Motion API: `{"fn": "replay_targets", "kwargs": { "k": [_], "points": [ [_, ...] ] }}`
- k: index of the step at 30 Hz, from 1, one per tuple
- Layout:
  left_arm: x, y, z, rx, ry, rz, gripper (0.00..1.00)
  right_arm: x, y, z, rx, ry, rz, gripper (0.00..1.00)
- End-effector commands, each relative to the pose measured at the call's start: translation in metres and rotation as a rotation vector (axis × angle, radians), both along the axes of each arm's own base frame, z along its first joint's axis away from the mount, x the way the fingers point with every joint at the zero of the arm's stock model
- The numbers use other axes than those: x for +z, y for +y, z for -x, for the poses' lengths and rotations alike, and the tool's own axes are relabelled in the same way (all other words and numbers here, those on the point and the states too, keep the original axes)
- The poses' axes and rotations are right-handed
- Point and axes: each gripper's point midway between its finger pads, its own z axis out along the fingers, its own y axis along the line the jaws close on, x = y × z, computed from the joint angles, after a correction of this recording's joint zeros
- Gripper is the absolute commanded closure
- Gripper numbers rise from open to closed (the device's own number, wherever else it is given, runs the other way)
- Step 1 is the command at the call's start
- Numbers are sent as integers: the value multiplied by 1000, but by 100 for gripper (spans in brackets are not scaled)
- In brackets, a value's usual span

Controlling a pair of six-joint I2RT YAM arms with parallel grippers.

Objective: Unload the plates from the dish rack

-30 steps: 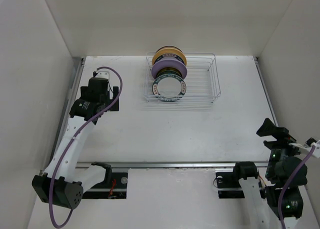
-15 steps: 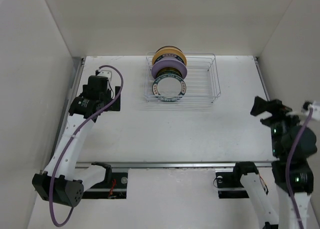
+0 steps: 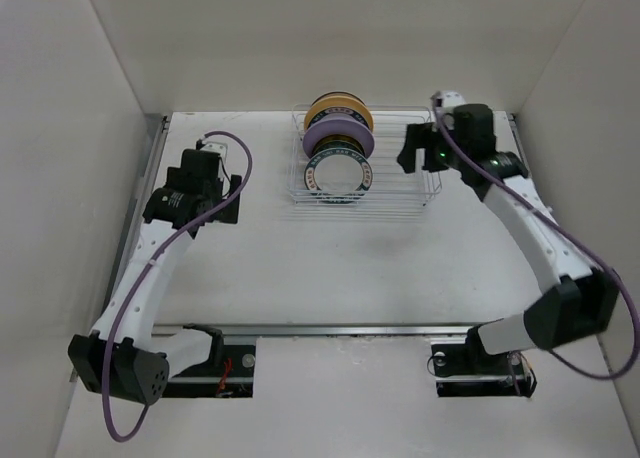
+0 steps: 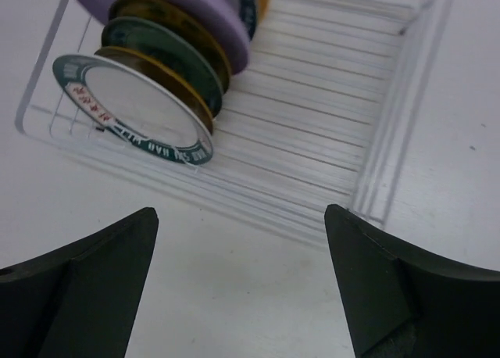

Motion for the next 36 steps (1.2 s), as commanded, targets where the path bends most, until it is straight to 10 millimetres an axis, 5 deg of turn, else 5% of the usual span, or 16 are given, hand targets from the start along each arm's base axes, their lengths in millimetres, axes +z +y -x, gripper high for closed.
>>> {"fn": "replay_targets", "kwargs": {
  "k": [1, 2, 4, 8, 12, 16, 18, 23, 24, 27, 31, 36],
  "points": [
    [8, 12, -8, 24, -7, -64, 0, 34, 68, -27, 238, -147, 82, 9],
    [5, 11, -9, 23, 3, -67, 0, 2, 81, -42, 268, -71, 117, 14],
    [6, 10, -14, 23, 14, -69, 0, -5, 105, -54, 338, -63, 121, 24],
    [9, 11, -22, 23, 26, -86, 0, -10, 132, -80, 404, -84, 97, 18],
    [4, 14, -27, 40, 47, -114, 0, -39, 148, -103, 441, -43, 95, 22],
    [2, 17, -29, 45, 67, -141, 0, -52, 164, -106, 497, -17, 71, 36],
    [0, 19, -29, 51, 74, -151, 0, -59, 169, -105, 511, -11, 81, 55],
    [3, 22, -33, 65, 62, -165, 0, -71, 172, -103, 517, -2, 133, 58],
    [7, 23, -34, 82, 48, -165, 0, -76, 169, -103, 516, 2, 149, 65],
    [9, 26, -36, 99, 44, -184, 0, -71, 163, -106, 491, -20, 183, 79],
    [9, 26, -36, 105, 41, -179, 0, -36, 157, -106, 442, -114, 234, 98],
    [14, 24, -34, 95, 24, -159, 0, 7, 144, -102, 363, -258, 336, 100]
  ]
}}
